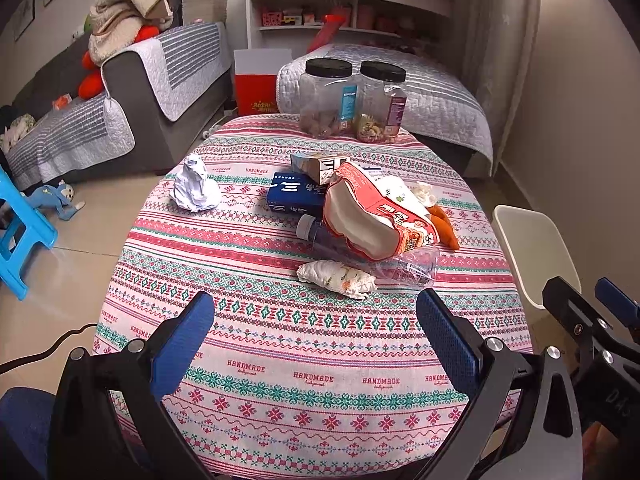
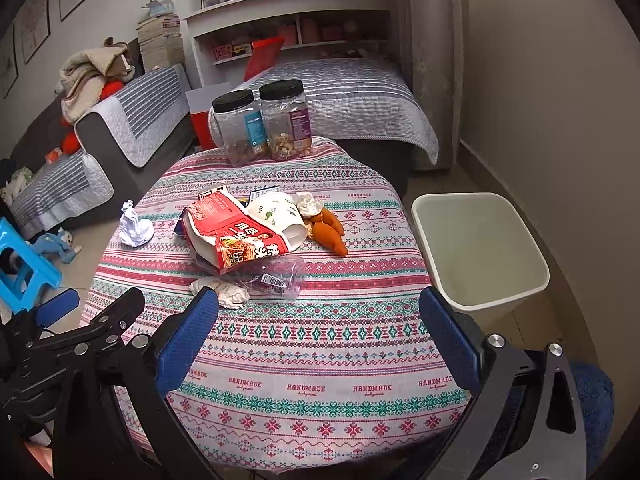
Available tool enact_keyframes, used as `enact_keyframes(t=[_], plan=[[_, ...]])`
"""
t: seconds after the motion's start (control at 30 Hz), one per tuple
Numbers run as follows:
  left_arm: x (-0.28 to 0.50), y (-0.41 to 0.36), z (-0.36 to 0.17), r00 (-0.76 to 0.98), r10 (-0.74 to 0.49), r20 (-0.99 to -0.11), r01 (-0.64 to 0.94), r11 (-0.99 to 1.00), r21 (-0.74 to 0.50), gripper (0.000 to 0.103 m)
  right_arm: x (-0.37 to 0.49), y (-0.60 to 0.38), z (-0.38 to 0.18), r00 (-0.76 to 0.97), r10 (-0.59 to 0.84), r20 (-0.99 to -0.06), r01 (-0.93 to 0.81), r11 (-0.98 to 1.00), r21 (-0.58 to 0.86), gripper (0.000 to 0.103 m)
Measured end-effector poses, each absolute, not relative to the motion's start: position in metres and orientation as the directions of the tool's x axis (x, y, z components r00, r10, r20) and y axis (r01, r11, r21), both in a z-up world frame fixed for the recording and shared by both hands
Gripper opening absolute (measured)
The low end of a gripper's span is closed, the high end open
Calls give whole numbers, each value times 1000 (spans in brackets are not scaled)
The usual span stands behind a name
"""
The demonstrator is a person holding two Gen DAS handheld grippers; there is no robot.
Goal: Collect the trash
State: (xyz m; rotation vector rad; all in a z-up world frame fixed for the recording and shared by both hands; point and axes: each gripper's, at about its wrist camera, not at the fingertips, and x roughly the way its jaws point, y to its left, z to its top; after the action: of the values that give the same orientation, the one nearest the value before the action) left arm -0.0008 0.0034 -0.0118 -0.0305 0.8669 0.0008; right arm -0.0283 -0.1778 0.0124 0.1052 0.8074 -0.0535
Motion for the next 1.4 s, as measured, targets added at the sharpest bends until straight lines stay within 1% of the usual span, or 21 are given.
enact_keyframes(t=[0.43, 0.6, 0.7, 0.83, 0.97, 1.07, 1.13, 1.23, 1.3, 1.4], plan=[[1, 1, -19, 633, -12, -774, -13, 1000, -27, 98, -22, -177, 5, 676, -30, -736, 81, 996, 34, 96], [3, 1, -21, 633, 9, -774, -27, 1000, -10, 97, -20, -174, -4, 669, -29, -743, 67, 998, 21, 96], [4, 5, -24, 625, 3, -781, -45, 998, -32, 97, -19, -173, -6, 666, -36, -745, 62, 998, 8, 96], [9, 14, -26, 605, -33, -796, -56, 995, -85, 97, -15, -172, -10, 653, -28, -757, 52, 999, 8, 96], [14, 14, -28, 603, 5, -798, -60, 997, -40, 97, -6, -168, -13, 638, -16, -770, 34, 999, 7, 96], [20, 17, -30, 593, 11, -805, -61, 998, -31, 97, 2, -163, -16, 627, -14, -779, 4, 1000, -16, 96], [30, 25, -28, 577, 11, -817, -59, 998, -28, 97, 12, -163, -18, 602, 30, -798, -45, 999, 4, 96], [52, 64, -17, 566, 25, -824, -142, 988, -68, 97, 38, -174, -11, 567, 123, -815, -78, 992, 96, 96], [71, 95, -11, 555, 51, -830, -216, 973, -84, 97, 57, -182, -5, 569, 129, -812, -80, 992, 102, 96], [110, 137, -10, 528, 81, -846, -316, 943, -107, 97, 95, -187, -7, 524, 158, -837, -102, 987, 122, 96]])
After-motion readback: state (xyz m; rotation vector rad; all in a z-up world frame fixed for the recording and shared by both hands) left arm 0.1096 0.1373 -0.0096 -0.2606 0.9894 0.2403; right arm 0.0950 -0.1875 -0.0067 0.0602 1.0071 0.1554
